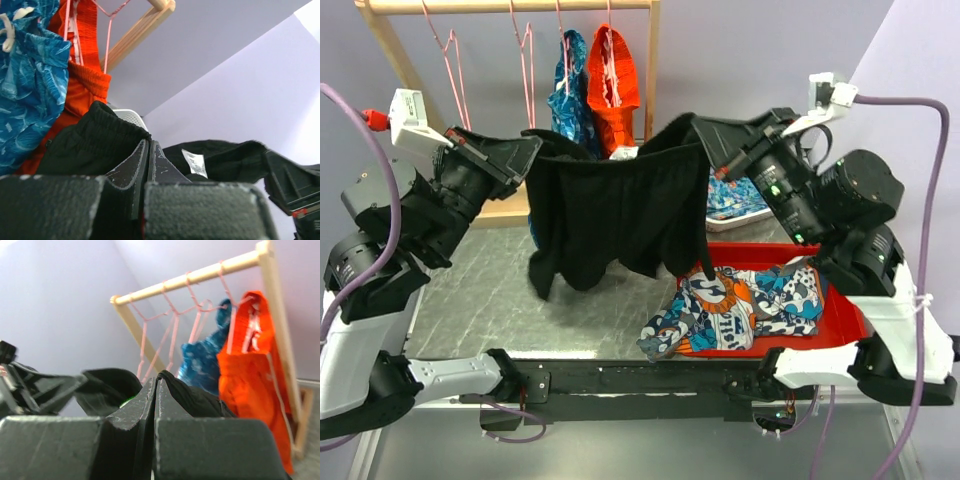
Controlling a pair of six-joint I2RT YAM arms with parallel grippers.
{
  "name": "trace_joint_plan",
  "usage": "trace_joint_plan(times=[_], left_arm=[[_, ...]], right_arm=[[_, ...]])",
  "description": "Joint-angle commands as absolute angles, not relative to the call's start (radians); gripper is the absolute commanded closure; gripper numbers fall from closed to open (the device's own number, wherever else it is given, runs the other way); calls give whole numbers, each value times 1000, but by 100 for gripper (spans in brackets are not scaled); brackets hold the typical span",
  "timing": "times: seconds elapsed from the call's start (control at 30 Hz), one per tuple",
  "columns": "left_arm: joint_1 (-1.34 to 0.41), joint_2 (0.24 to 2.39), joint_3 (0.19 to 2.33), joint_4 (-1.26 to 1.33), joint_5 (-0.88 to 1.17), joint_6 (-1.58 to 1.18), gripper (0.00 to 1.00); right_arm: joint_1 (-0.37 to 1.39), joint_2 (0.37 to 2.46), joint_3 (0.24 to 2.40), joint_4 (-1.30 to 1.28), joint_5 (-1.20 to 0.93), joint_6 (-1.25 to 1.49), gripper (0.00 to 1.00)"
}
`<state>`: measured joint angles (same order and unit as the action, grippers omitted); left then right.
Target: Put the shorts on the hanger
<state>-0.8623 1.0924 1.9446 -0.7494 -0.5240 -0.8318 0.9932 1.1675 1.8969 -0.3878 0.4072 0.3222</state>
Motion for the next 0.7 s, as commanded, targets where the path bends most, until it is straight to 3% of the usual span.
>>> trace_joint_plan(times=[0.0,0.2,0.33,0.4,0.43,0.47,0.57,0.67], left_arm=[[-858,1036,1887,-801,-548,-818,99],[-857,844,1444,-759,-500,-942,99],[-857,714,1037,-692,-445,-1028,99],[-857,674,959,-681,-439,-1034,87],[-857,670,936,-690,-440,-1026,75],[-857,669,943,-702,-451,-1020,51],[-857,690,1060,-750,-501,-947,33],[-858,745,1239,-793,-586,-879,31]], right_arm=[[997,1149,1876,-327,362,345,100],[997,949,1325,-218,359,466,100],[983,874,998,-158,379,540,100],[965,876,892,-135,322,581,100],[962,877,867,-127,312,586,100],[963,880,835,-124,310,592,100],[963,887,805,-132,302,606,100],[963,896,807,-147,291,614,100]])
